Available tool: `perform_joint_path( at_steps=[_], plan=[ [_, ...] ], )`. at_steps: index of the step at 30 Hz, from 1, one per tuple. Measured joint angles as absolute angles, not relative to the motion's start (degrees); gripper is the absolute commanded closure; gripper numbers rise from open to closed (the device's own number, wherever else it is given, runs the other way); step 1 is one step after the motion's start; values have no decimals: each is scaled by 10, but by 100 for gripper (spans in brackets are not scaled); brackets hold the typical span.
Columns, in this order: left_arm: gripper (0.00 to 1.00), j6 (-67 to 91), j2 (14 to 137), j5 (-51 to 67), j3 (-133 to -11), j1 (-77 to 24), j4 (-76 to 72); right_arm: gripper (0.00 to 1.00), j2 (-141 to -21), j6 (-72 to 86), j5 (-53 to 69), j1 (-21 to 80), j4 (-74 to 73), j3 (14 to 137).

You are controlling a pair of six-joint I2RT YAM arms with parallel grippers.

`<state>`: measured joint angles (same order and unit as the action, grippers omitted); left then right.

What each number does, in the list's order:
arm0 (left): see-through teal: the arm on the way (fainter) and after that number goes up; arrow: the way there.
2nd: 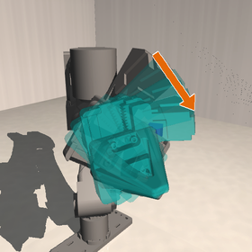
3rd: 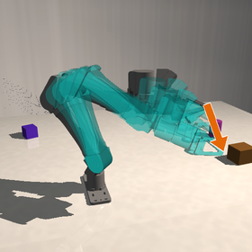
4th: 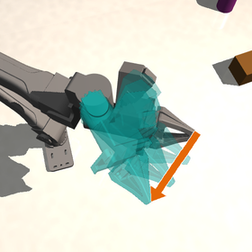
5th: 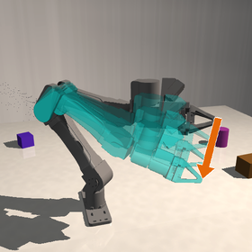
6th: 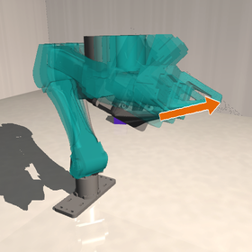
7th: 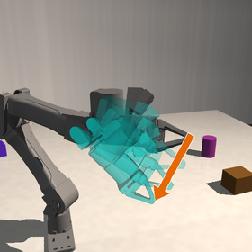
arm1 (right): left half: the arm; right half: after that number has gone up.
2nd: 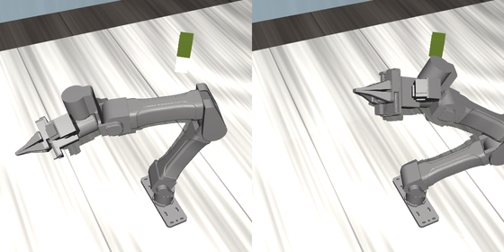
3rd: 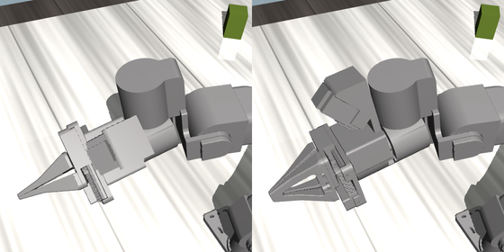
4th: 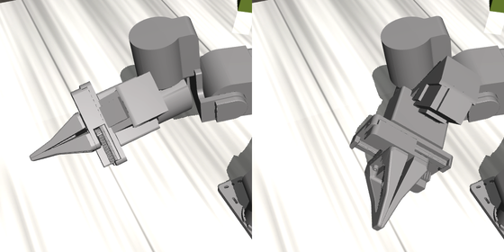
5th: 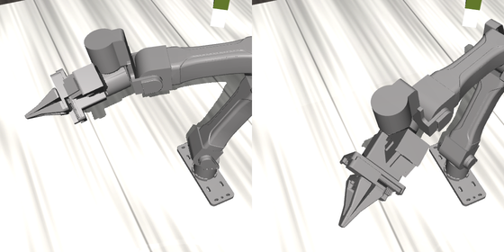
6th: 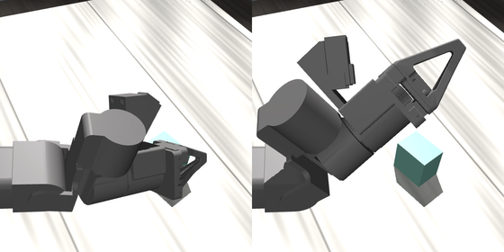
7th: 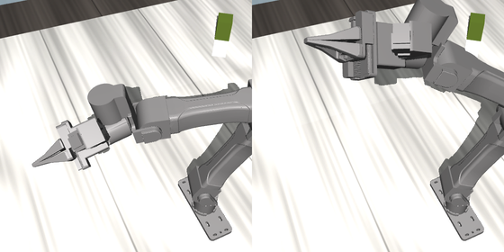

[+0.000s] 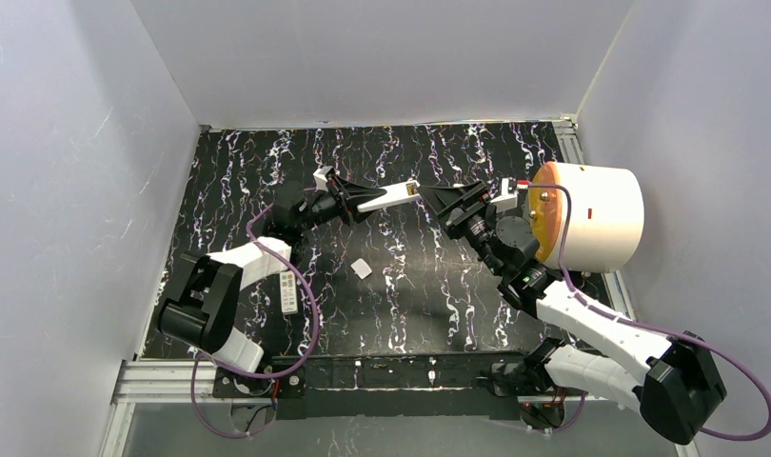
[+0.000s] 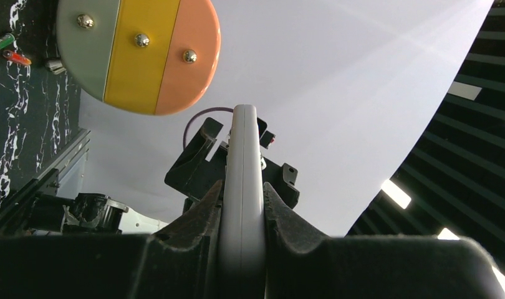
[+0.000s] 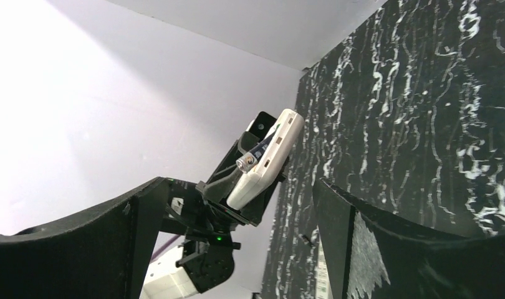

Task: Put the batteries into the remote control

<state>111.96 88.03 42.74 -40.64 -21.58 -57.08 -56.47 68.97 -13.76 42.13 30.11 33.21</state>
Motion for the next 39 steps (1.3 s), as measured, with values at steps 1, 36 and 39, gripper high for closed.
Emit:
perform_joint_path(
  at_steps=[1, 36, 39],
  plan=[
    [100, 1121, 878, 428, -406, -216, -571, 11, -569, 696, -137, 421, 310, 332],
    [100, 1099, 860, 451, -402, -216, -571, 28, -639, 784, -103, 421, 364, 332],
    [100, 1096, 860, 454, -402, -216, -571, 18, -640, 785, -100, 421, 366, 332]
  ],
)
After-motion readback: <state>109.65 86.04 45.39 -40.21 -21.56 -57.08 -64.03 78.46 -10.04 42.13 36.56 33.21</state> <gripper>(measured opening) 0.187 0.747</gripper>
